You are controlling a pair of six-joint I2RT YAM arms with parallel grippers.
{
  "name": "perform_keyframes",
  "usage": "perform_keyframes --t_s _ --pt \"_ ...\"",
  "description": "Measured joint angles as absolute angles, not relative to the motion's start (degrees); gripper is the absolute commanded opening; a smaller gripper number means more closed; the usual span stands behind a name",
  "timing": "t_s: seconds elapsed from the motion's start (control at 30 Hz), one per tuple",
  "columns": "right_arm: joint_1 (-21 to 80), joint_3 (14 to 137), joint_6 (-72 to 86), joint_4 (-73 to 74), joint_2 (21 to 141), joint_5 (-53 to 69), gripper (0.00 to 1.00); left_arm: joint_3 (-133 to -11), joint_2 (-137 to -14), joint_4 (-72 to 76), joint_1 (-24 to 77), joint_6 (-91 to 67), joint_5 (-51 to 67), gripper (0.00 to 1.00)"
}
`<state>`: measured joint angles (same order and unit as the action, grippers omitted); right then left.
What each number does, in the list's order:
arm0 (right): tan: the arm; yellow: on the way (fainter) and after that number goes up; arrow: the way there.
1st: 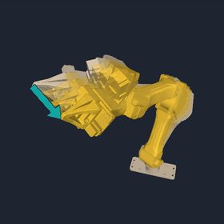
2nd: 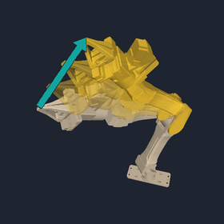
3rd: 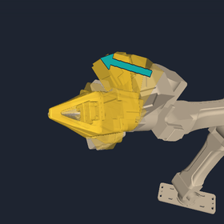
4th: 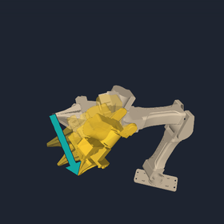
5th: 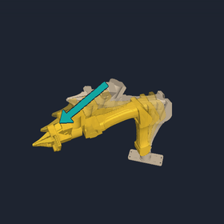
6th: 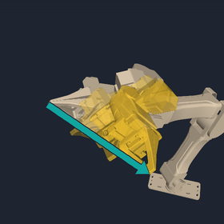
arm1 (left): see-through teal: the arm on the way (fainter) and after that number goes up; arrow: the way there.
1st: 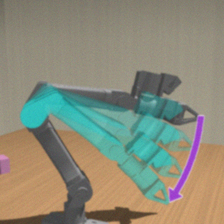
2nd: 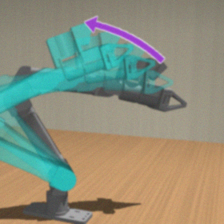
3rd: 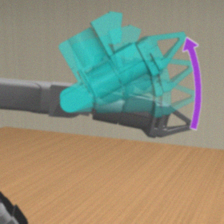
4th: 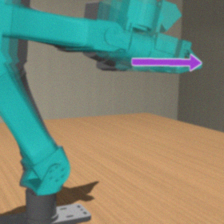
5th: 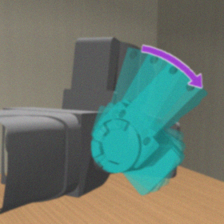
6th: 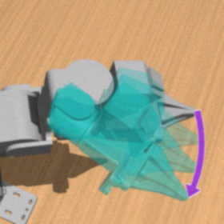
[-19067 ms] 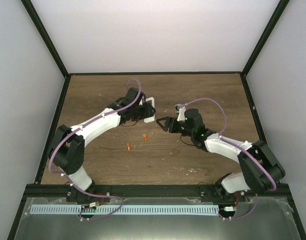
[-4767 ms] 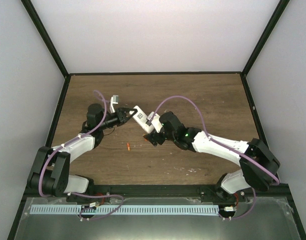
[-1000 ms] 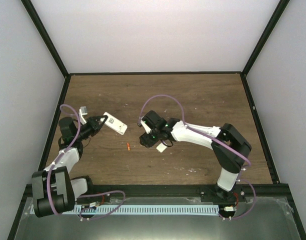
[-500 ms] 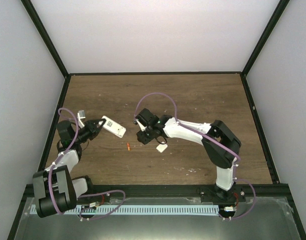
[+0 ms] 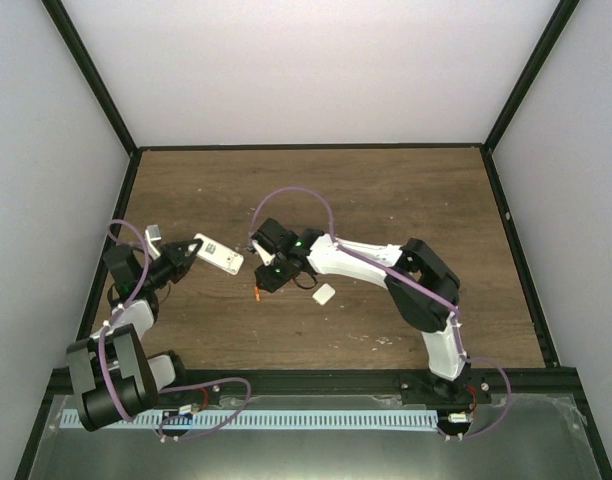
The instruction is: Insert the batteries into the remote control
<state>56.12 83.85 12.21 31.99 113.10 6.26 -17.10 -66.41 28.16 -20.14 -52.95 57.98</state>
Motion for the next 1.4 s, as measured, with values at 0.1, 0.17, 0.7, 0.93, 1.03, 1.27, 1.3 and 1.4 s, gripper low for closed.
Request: perform_keyframes --t_s 0.1,0.17,0.7,0.93,1.03,1.27,1.3,1.4 --pt "56.4 87.4 13.4 33.2 116.2 7.1 0.39 -17.0 -66.4 27.7 -20.8 -52.6 58.0 0.0" --pt "56.5 89.2 14.1 33.8 117.8 7.5 0.38 -17.0 -66.4 27.7 -20.9 -52.6 58.0 0.0" --pt "58.8 95.1 16.4 38.7 124.5 7.4 0.36 -16.6 -65.8 26.8 -21.0 -52.0 57.8 0.0" --pt "59.2 96.6 16.6 39.4 125.5 5.5 0.33 -16.6 -65.8 26.0 -21.0 -51.8 57.5 0.0" --pt "59.4 97.2 16.6 39.5 126.1 4.2 0.3 -16.6 -65.8 25.9 -21.0 -51.8 57.5 0.0" --pt "59.7 97.2 16.3 39.5 126.7 2.8 0.24 -16.5 -65.8 24.6 -21.0 -51.1 57.1 0.0" --pt "59.7 97.2 16.2 39.5 126.7 2.7 0.22 -16.5 -65.8 24.5 -21.0 -50.9 57.0 0.0" --pt "59.7 97.2 16.0 39.6 126.8 2.7 0.16 -16.5 -65.8 24.2 -21.0 -50.7 56.9 0.0"
